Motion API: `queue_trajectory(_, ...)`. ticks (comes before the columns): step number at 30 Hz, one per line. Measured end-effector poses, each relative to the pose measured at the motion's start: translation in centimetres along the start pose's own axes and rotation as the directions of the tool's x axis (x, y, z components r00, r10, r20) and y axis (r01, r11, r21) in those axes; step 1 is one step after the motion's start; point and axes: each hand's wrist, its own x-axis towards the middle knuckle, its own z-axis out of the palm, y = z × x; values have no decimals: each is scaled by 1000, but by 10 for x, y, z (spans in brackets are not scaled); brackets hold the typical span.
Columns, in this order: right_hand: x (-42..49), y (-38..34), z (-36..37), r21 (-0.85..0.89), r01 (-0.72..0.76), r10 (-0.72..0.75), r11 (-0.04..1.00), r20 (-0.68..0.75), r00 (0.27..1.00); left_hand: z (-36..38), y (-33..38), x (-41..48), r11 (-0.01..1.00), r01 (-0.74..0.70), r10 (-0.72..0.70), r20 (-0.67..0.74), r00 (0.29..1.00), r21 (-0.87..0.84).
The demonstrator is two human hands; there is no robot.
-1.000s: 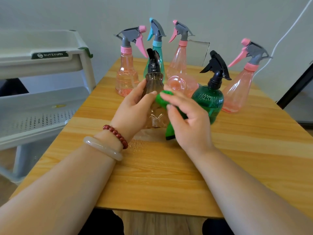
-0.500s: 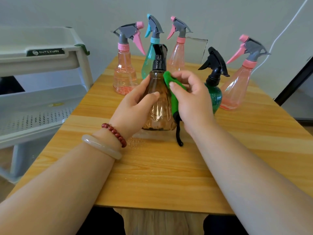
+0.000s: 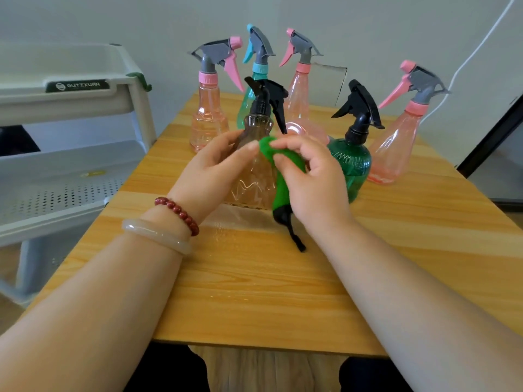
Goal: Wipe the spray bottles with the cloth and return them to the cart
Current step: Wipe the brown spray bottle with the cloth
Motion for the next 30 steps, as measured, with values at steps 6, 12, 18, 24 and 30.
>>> queue_trajectory(6,22,-6,4,-21,-38,39,999,37,999,-5,-5,3,990,17,-15,12,1000,-137)
queue_trajectory(12,-2,0,-1,-19,153,-150,988,98,984,-4,-6,7,993,49,-55,-56,997,-109)
queue_trajectory(18,22,-6,4,-87,111,-109,990,24,994,2,-1,1,995,16,-23,-69,997,-100)
queue_trajectory(24,-9,-8,2,-21,224,-221,974,88,971,2,-2,1,997,1,-7,-74,997,-79)
queue_trajectory(30,25,-7,5,-95,106,-102,990,55,993,5,0,2,994,54,-63,-101,993,-91)
